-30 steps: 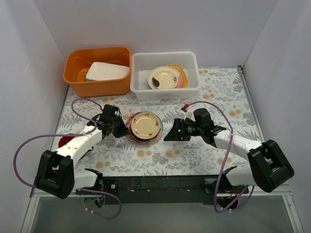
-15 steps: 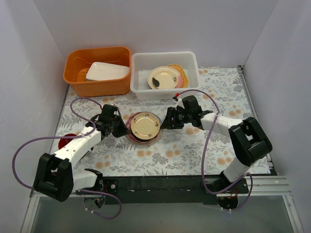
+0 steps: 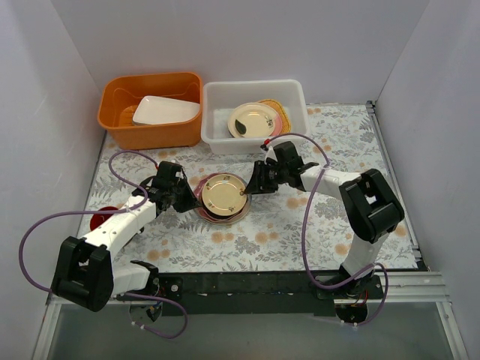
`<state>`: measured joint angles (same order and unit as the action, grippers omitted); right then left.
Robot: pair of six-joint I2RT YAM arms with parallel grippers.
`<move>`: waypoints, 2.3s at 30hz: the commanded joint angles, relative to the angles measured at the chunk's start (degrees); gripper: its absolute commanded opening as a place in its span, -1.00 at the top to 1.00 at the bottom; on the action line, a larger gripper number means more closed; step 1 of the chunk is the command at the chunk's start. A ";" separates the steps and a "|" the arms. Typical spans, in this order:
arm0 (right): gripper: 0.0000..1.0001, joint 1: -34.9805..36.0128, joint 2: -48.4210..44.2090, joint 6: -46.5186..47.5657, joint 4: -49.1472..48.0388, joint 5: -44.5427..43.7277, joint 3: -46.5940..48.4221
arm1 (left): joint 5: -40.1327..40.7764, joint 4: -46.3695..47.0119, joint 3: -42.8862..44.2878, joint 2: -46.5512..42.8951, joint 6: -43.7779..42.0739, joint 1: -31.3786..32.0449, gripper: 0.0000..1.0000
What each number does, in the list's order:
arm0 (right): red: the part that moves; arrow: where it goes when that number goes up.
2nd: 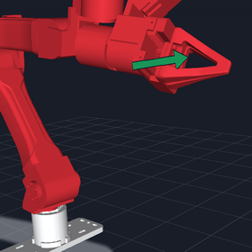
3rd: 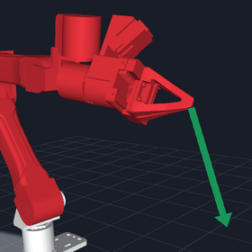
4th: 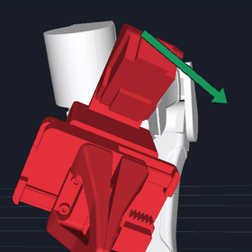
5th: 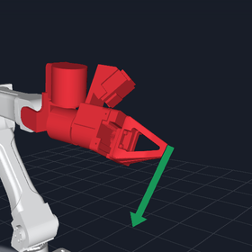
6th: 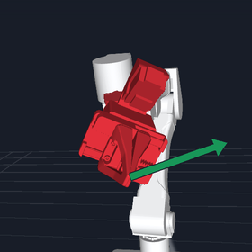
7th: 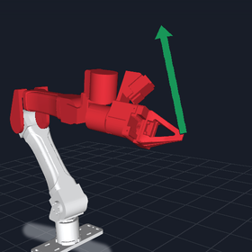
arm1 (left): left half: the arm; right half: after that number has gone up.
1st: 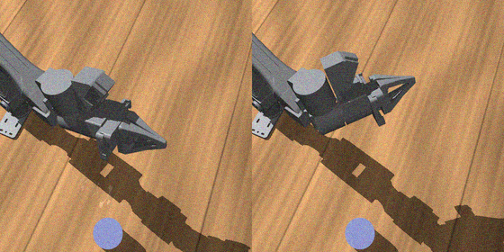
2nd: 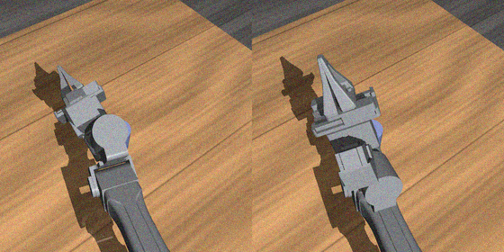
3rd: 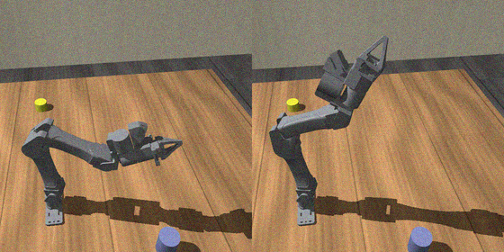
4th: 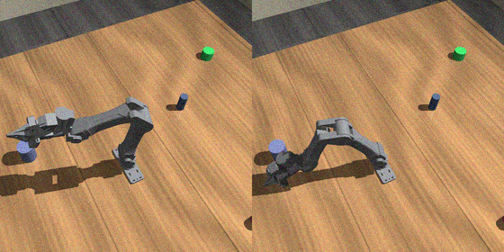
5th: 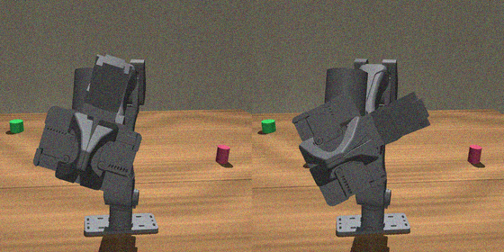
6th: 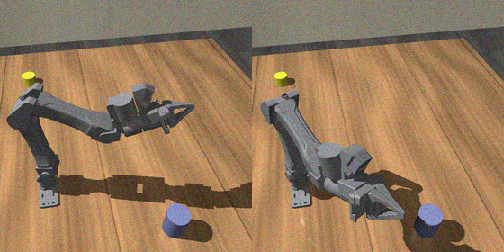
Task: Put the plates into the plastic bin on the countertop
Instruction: Pick up the plate at the center of the board, then place the plate in the plastic bin.
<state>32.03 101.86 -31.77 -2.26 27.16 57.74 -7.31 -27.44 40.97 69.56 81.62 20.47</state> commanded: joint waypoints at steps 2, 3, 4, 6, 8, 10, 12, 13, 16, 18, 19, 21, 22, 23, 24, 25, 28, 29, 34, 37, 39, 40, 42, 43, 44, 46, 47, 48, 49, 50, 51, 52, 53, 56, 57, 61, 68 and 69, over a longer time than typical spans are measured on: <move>0.10 1.01 2.10 0.04 0.59 0.01 3.43 | -1.65 -0.51 -0.19 -0.13 -1.20 0.27 1.00; 0.11 1.10 2.37 0.13 0.85 -0.26 3.78 | -1.57 -0.51 -0.19 -0.04 -1.29 0.27 1.00; 0.13 1.28 2.81 0.30 1.81 -0.78 4.48 | -1.65 -0.42 -0.28 -0.13 -1.29 0.36 1.00; 0.17 1.54 3.86 0.65 2.17 -1.14 5.02 | -1.65 -0.33 -0.36 -0.13 -1.21 0.27 1.00; 0.23 1.72 4.48 0.74 2.17 -1.58 5.37 | -1.83 -0.33 -0.36 -0.04 -1.20 0.36 1.00; 0.37 2.16 4.75 0.92 2.87 -2.28 5.89 | -2.09 -0.33 -0.37 -0.21 -1.12 0.27 1.00; 0.55 2.68 5.01 1.36 5.33 -3.16 6.95 | -2.09 -0.33 -0.63 -0.30 -1.20 0.27 1.00; 0.75 2.77 4.92 1.62 6.21 -4.29 7.21 | -1.75 -0.42 -0.63 -0.30 -1.20 0.27 1.00; 0.97 2.77 3.61 2.32 8.32 -6.14 7.57 | -1.30 -0.68 -0.89 -0.65 -0.94 0.27 1.00; 0.97 2.77 2.20 2.59 9.81 -6.85 7.74 | -1.04 -0.86 -0.98 -0.91 -0.94 0.27 1.00; 0.97 2.77 1.68 2.68 10.34 -7.55 7.92 | -0.95 -0.95 -1.07 -1.00 -0.85 0.27 1.00; 0.97 2.77 0.09 2.77 10.87 -7.82 8.09 | -0.77 -1.03 -1.24 -1.18 -0.77 0.27 1.00; 0.97 2.77 -0.61 2.77 10.96 -8.08 8.01 | -0.60 -1.21 -1.24 -1.18 -0.77 0.27 1.00; 0.97 2.86 -1.75 2.59 10.88 -8.08 8.01 | -0.43 -1.30 -1.24 -1.18 -0.68 0.27 1.00; 0.97 2.69 -2.37 2.42 10.88 -8.08 8.09 | -0.42 -1.21 -1.33 -1.18 -0.68 0.27 1.00; 0.97 2.77 -2.98 2.24 10.70 -8.17 8.09 | -0.16 -1.47 -1.16 -1.18 -0.59 0.36 1.00; 0.97 2.77 -5.53 1.89 10.70 -8.61 8.27 | 0.02 -1.65 -1.24 -1.27 -0.68 0.27 1.00; 0.97 2.69 -7.02 1.97 10.70 -8.87 8.36 | 0.02 -1.74 -1.24 -1.44 -0.68 0.27 1.00; 0.97 2.33 -11.33 1.89 11.31 -9.93 8.36 | -0.07 -1.83 -1.33 -1.71 -0.68 0.36 1.00; 0.97 1.98 -13.44 1.97 12.28 -9.93 8.27 | 0.19 -1.83 -1.25 -1.97 -0.59 0.27 1.00; 0.97 1.81 -14.41 1.97 12.63 -9.67 7.83 | 0.28 -2.00 -0.98 -1.97 -0.59 0.27 1.00; 0.97 1.72 -14.85 1.89 12.63 -9.41 7.74 | 0.28 -2.00 -0.63 -2.06 -0.59 0.27 1.00; 0.97 1.63 -15.46 1.62 12.72 -9.23 6.96 | 0.19 -2.26 -0.10 -2.15 -0.41 0.27 1.00; 0.97 1.63 -16.16 1.45 12.37 -8.88 6.43 | 0.02 -2.35 0.25 -2.15 -0.50 0.27 1.00; 0.97 1.63 -16.52 1.27 12.20 -8.79 6.16 | 0.02 -2.53 0.68 -2.23 -0.59 0.27 0.92; 0.97 1.63 -17.22 1.27 12.37 -8.96 5.81 | 0.19 -2.88 1.13 -2.59 -0.59 0.27 0.66; 0.97 1.63 -17.40 1.36 12.54 -9.05 5.81 | 0.10 -2.97 1.48 -2.76 -0.68 0.27 0.41; 0.97 1.54 -17.66 1.36 12.81 -9.14 5.90 | 0.10 -2.97 1.57 -3.02 -0.68 0.27 0.21; 0.97 1.46 -18.01 1.36 13.16 -9.31 5.98 | -0.07 -3.06 1.66 -3.46 -0.68 0.27 0.06; 0.97 1.45 -18.28 1.36 13.25 -9.40 5.99 | -0.51 -3.06 1.83 -3.81 -0.85 0.27 -0.17; 0.97 1.37 -18.54 1.36 13.42 -9.40 5.99 | -0.60 -3.14 2.09 -3.99 -0.85 0.27 -0.31; 0.97 1.37 -19.07 1.36 13.69 -9.49 5.81 | -0.77 -3.23 2.36 -4.60 -0.85 0.27 -0.44; 0.97 1.28 -19.42 1.36 13.69 -9.49 5.64 | -0.69 -3.32 2.45 -4.96 -0.94 0.27 -0.58; 0.97 1.10 -20.74 1.27 13.95 -9.75 4.85 | -0.95 -3.85 2.80 -6.53 -0.94 0.27 -0.90; 0.97 1.10 -21.00 1.27 14.04 -9.75 4.67 | -0.95 -4.02 2.80 -6.89 -0.94 0.27 -0.96; 0.97 0.84 -21.88 1.27 14.30 -9.58 3.97 | -1.04 -4.90 2.71 -8.47 -0.59 0.36 -0.96; 0.97 0.49 -22.94 0.66 13.43 -9.14 2.03 | -1.13 -5.69 2.36 -9.27 -0.24 0.27 -0.96; 0.97 0.31 -22.59 0.66 13.42 -8.88 2.90 | -1.13 -5.87 2.27 -9.70 -0.06 0.36 -0.96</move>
<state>32.95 80.90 -30.28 13.50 17.67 60.03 -8.16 -31.81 42.09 61.69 81.25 20.49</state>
